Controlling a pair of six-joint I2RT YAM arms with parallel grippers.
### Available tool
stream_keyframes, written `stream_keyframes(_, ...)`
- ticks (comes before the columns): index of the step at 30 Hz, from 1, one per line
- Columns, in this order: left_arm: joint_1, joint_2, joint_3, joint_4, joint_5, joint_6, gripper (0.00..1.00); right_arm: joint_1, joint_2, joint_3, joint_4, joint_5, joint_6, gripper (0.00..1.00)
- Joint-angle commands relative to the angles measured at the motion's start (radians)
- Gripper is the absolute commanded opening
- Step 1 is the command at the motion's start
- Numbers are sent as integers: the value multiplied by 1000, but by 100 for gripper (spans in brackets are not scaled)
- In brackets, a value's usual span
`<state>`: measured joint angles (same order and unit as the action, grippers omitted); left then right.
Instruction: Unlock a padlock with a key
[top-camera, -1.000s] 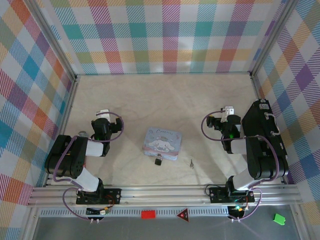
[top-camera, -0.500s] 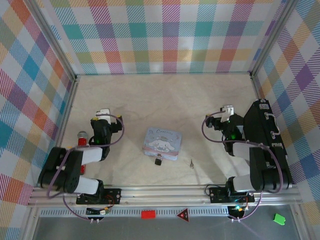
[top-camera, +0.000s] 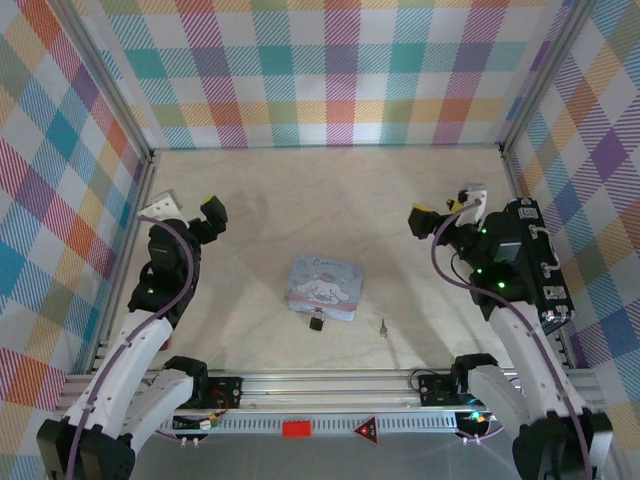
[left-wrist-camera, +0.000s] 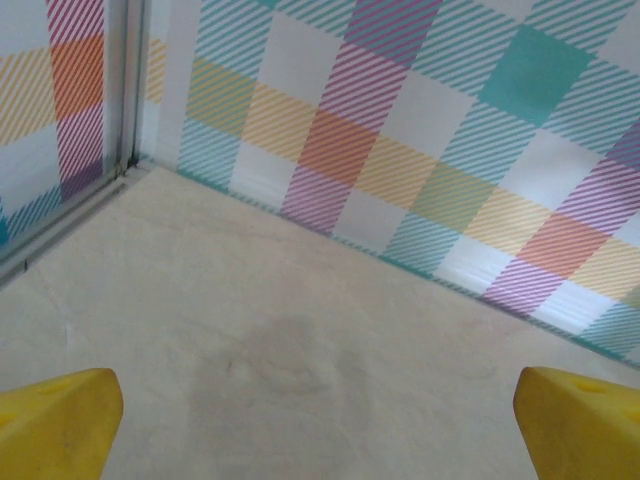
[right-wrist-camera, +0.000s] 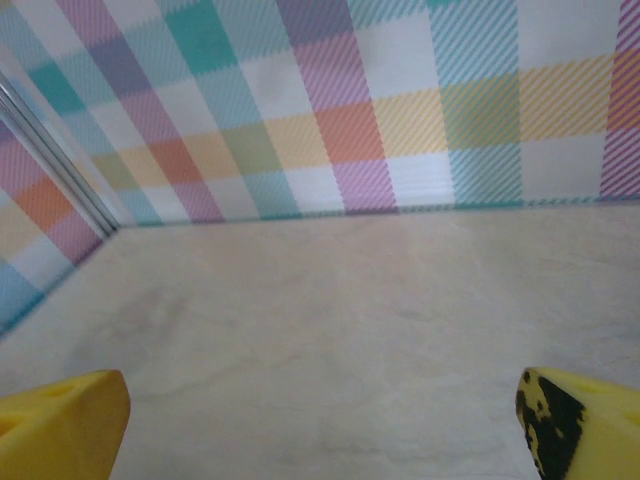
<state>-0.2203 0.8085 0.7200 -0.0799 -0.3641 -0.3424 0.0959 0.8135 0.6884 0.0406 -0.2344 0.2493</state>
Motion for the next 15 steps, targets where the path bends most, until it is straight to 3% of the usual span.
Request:
stream_keyframes(1,-2,-19,43,-367,7,-136,100,1,-97,47,-306,-2,174,99)
stream_keyframes(5,-3,-71,-6,-394,125,-159,100,1,-217,25,-405,62,290,99)
stream_keyframes(8,-1,-94,-41,-444,153,-257,100,1,-268,-3,-422,4,292,99)
stream_keyframes(11,-2,-71,-54,-415,322,-169,100,1,-254,17,-513,-29,299,99)
stream_keyframes(15,-45,-43,-73,-389,409,-159,100,7,-149,63,-651,-108,331,99)
